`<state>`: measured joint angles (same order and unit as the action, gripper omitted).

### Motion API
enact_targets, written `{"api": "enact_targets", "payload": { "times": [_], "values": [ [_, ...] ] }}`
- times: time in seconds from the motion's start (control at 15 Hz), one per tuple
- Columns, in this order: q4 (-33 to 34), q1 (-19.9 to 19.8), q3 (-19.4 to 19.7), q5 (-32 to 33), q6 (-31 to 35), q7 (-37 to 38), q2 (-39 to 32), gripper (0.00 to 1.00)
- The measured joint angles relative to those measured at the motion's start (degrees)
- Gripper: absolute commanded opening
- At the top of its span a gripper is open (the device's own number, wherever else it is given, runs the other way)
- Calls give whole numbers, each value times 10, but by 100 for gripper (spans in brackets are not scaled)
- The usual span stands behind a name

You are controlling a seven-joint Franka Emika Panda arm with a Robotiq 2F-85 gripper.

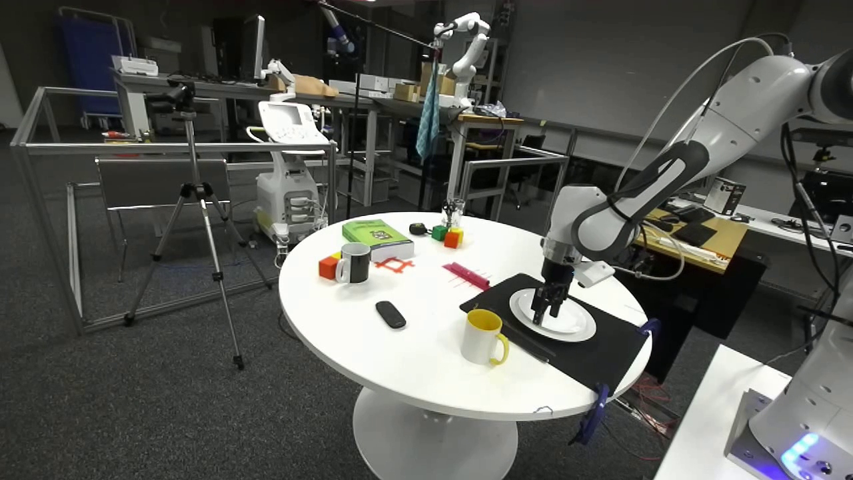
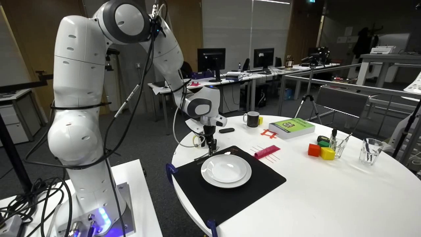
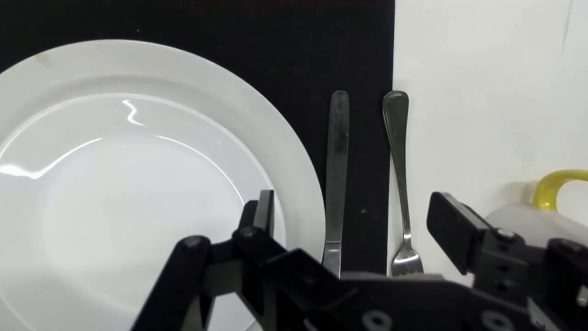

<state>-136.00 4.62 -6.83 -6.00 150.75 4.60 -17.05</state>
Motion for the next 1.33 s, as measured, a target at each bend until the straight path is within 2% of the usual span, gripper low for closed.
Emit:
{"api": "enact_targets", "payload": {
  "times": [0.33,1.33],
  "values": [
    [21,0,-7,0,3,-1,-31,96],
    [74,28,-19,1,12,0,-85,86]
  ]
}}
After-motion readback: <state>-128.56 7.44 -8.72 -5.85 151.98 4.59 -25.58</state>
